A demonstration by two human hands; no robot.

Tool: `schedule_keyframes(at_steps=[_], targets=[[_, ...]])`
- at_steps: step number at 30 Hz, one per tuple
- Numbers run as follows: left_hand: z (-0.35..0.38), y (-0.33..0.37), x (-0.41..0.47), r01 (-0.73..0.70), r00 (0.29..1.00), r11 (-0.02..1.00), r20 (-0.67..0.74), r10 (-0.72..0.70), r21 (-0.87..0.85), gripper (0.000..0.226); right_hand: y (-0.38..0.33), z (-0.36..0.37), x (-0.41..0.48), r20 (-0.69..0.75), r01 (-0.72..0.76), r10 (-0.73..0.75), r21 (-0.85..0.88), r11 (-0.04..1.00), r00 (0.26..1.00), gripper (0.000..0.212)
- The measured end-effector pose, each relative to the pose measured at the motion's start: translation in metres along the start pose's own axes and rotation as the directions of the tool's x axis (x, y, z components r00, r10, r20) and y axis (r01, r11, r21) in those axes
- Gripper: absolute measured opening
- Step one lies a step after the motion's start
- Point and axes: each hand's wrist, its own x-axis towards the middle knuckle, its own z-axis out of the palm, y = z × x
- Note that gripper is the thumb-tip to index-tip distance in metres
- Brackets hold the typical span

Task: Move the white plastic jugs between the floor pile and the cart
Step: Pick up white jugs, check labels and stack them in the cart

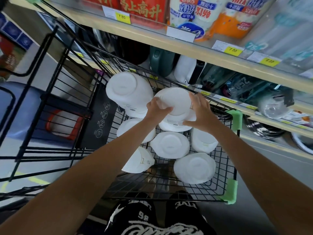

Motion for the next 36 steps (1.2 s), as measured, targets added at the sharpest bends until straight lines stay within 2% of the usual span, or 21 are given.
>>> schedule_keyframes(at_steps=[4,9,14,17,20,25,30,32,36], targets=[[0.006,0.016,-0.011,-0.067,0.997,0.977,-0.030,0.074,0.204,0.083,0.000,-0.014,-0.017,-0.007,-0.067,0.067,0.066,0.996,0.998,0.103],[0.021,0.061,-0.039,-0.267,0.964,0.942,0.052,0.262,0.204,0.080,-0.001,-0.052,-0.050,-0.097,-0.104,0.117,0.130,0.986,0.988,0.093],[0.046,0.125,-0.075,-0.495,0.862,0.842,0.242,0.446,0.212,0.071,0.007,-0.109,-0.104,-0.217,-0.160,0.207,0.214,0.964,0.954,0.089],[0.067,0.168,-0.102,-0.606,0.783,0.770,0.325,0.531,0.202,0.068,0.011,-0.144,-0.143,-0.302,-0.166,0.278,0.349,0.922,0.912,0.082],[0.088,0.210,-0.139,-0.675,0.708,0.725,0.396,0.585,0.137,0.066,0.020,-0.181,-0.184,-0.407,-0.109,0.358,0.520,0.847,0.840,0.068],[0.136,0.270,-0.211,-0.762,0.586,0.645,0.485,0.649,0.059,0.061,0.044,-0.237,-0.266,-0.553,0.068,0.419,0.657,0.751,0.720,0.047],[0.205,0.292,-0.281,-0.778,0.516,0.626,0.521,0.680,-0.047,0.053,0.088,-0.257,-0.344,-0.581,0.217,0.503,0.764,0.607,0.639,0.028],[0.239,0.293,-0.306,-0.762,0.512,0.642,0.529,0.677,-0.083,0.051,0.110,-0.261,-0.372,-0.574,0.274,0.533,0.797,0.538,0.622,0.023],[0.317,0.289,-0.353,-0.721,0.528,0.682,0.542,0.654,-0.121,0.045,0.156,-0.273,-0.429,-0.591,0.292,0.532,0.788,0.542,0.607,0.026]])
